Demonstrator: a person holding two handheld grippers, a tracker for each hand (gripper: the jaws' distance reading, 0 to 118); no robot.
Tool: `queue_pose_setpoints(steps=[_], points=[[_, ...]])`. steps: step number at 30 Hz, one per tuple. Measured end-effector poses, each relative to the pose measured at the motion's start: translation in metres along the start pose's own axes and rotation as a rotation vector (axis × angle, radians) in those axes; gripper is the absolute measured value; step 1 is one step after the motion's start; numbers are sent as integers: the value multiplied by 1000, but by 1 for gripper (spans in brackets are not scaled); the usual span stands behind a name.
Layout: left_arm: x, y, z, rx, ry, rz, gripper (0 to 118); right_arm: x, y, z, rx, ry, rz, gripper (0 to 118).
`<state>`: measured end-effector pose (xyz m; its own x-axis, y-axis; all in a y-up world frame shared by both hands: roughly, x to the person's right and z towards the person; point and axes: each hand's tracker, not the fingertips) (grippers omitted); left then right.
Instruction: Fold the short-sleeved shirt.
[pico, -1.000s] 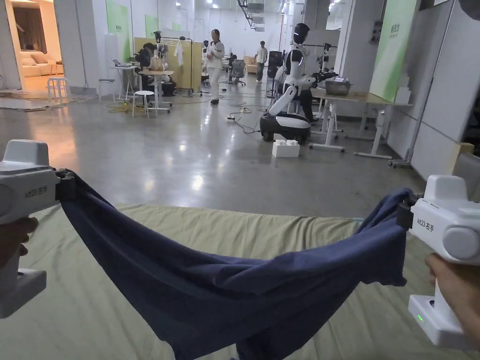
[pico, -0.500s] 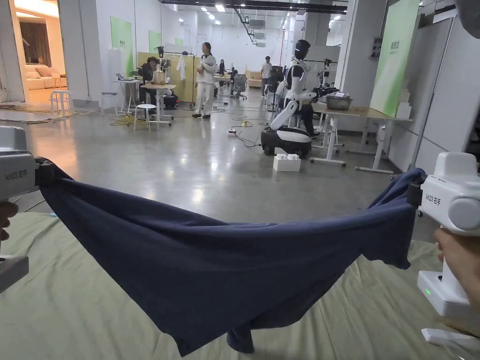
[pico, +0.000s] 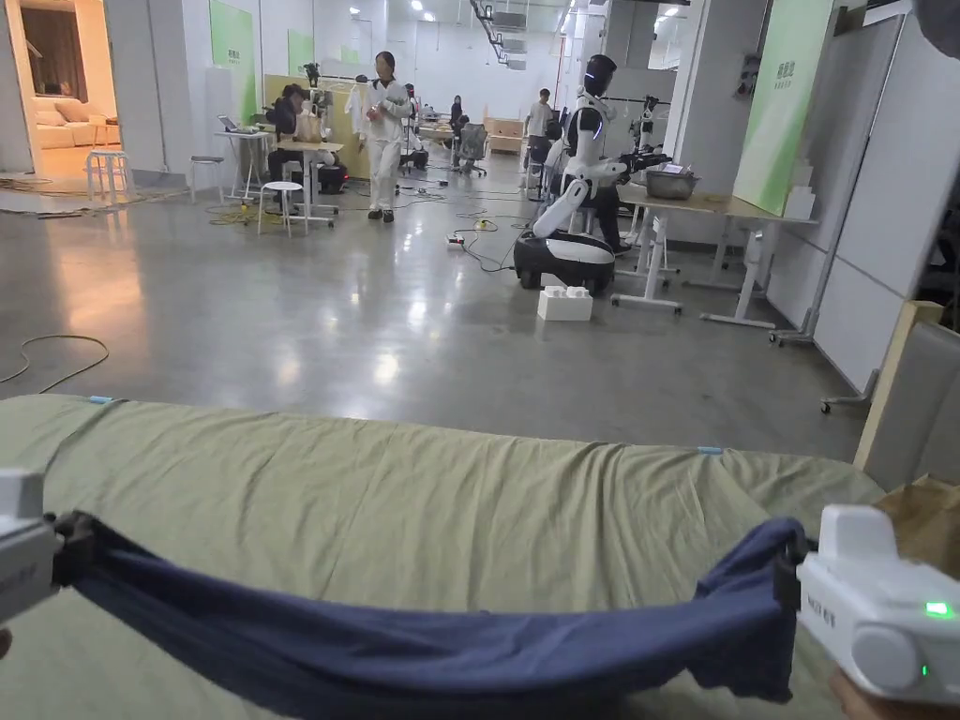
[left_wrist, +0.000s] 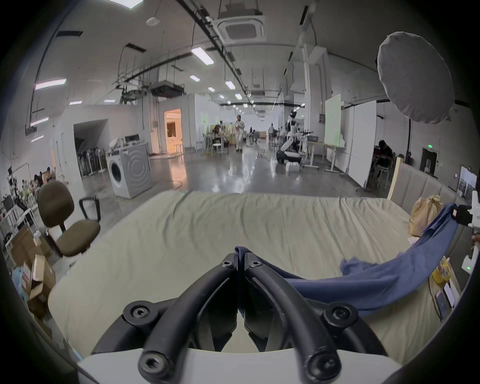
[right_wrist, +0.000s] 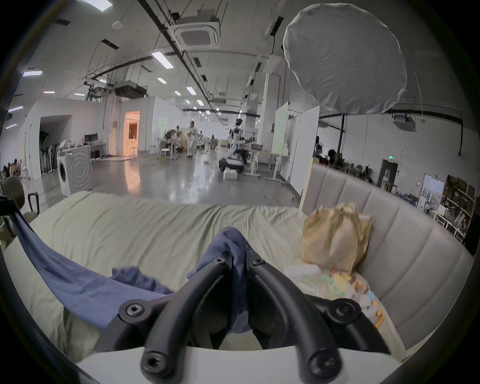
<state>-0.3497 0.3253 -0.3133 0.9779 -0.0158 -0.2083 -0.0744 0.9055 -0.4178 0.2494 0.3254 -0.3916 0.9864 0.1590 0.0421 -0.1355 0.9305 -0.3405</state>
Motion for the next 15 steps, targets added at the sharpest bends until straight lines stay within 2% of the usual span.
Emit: queue_pose_setpoints(steps=[8, 15], points=[[-20, -99, 40, -123, 17, 49, 3, -3, -95, 46, -144, 16, 44, 9], [-35, -155, 53, -252, 28, 94, 3, -4, -158, 63, -276, 11, 73, 9]])
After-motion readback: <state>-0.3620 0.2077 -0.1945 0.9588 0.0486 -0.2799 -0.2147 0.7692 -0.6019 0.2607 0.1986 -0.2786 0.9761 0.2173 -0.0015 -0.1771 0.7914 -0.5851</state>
